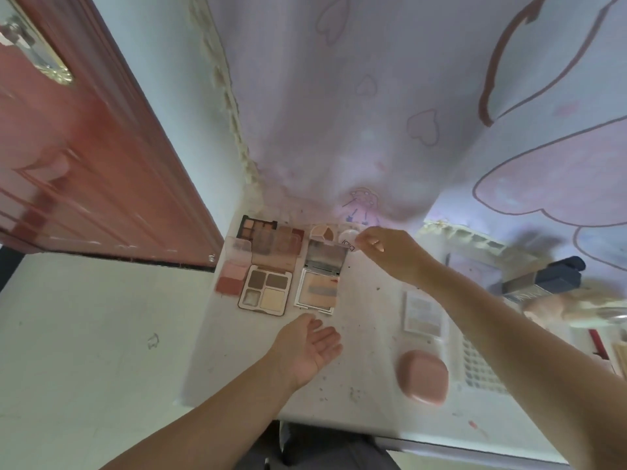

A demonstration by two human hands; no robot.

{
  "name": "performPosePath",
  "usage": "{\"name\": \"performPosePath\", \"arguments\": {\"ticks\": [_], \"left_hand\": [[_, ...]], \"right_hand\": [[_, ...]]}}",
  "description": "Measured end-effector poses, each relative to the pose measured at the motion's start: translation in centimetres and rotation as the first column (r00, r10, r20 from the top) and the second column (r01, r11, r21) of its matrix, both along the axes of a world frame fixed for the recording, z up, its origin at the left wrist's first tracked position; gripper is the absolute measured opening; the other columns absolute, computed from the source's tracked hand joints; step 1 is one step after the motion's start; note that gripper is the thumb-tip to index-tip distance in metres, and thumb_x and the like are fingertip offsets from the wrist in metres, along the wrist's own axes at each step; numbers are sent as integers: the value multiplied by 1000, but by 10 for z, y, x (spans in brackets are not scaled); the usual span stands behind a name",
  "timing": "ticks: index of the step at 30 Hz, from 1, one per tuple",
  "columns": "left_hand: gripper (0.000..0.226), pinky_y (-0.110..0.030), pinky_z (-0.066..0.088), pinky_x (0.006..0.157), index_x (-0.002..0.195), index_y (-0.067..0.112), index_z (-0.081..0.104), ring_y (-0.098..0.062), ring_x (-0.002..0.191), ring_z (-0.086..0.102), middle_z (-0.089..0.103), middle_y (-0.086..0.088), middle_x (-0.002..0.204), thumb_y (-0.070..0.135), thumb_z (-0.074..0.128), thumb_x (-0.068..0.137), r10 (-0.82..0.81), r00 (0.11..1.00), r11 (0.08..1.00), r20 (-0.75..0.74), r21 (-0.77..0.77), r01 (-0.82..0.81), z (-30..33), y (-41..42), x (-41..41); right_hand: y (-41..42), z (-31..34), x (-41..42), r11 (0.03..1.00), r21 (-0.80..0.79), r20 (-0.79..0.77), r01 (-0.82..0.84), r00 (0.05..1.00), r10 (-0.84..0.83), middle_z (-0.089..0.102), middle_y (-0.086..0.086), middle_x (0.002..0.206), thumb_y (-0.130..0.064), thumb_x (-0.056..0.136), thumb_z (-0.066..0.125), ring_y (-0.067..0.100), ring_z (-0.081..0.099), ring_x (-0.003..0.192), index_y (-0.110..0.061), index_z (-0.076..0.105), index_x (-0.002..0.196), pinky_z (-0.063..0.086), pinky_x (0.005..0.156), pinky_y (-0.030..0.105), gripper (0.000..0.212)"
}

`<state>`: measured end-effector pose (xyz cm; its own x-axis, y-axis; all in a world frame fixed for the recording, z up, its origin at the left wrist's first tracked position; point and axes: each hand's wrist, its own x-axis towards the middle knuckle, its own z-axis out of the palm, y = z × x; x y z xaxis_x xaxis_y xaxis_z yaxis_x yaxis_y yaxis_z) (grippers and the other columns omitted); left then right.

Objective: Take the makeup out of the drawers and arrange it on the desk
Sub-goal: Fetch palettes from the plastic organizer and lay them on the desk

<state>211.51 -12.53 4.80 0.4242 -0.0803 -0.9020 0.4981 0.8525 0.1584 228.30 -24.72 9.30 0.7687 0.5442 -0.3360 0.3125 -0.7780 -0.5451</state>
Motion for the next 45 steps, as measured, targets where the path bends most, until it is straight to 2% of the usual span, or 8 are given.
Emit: {"name": "performPosePath", "arguments": {"ticks": [6,12,17,22,28,36,40,45], "left_hand": [[20,-38,43,90,114,10,55,-23,103,53,58,-11,108,17,46,98,-476,878,877,61,111,468,-8,-72,-5],[15,-30,43,77,97,16,60,-15,92,53,60,-4,96,14,46,95,-609,788,786,95,203,583,-9,-104,-10],[22,-36,47,85,103,8,64,-22,91,57,62,-12,102,20,46,97,-581,807,810,105,168,562,-7,-84,-12],[51,-45,54,86,126,6,55,-32,95,63,60,-21,114,43,55,90,-316,901,898,298,-213,386,12,-50,-17],[57,-40,56,84,130,5,50,-30,94,66,61,-24,120,43,52,88,-212,893,944,397,-154,292,27,-26,-18],[60,-45,51,94,134,3,47,-34,109,56,53,-24,128,41,55,89,-122,904,942,409,-240,236,16,-20,-20],[67,-41,57,77,132,-1,48,-36,99,57,54,-27,118,41,61,81,-84,928,911,363,-350,220,11,-24,-14],[55,-47,58,76,130,2,51,-41,112,55,51,-26,132,37,59,89,37,967,936,252,-347,55,-2,-36,11]], "right_hand": [[-105,-15,-91,925,-362,-45,-111,994,102,53,-3,130,-36,94,51,16,52,116,-23,55,122,42,96,30,31],[-143,-43,-152,844,-503,62,-186,966,250,43,4,139,-51,77,67,29,45,127,-20,44,129,39,100,39,65],[-123,-33,-146,959,-238,63,-152,983,171,54,-3,115,-49,74,59,24,51,110,-33,39,109,44,91,32,43],[-82,6,-135,999,34,-48,5,999,-3,52,-10,110,-44,79,67,10,49,100,-28,45,108,40,80,22,40],[-53,29,-114,985,29,-50,-169,984,170,54,-10,114,-47,79,68,7,51,88,-25,44,120,45,81,24,53],[-52,33,-80,986,84,-186,-147,969,161,67,-19,106,-52,83,62,0,65,89,-41,53,104,54,84,24,25],[-52,38,-45,970,187,-482,156,875,-48,69,1,87,-35,96,51,21,71,80,-23,66,86,58,82,42,21],[-47,11,-5,961,106,-440,257,879,-186,57,25,93,-39,96,48,30,70,75,-8,64,94,60,71,38,34]]}}
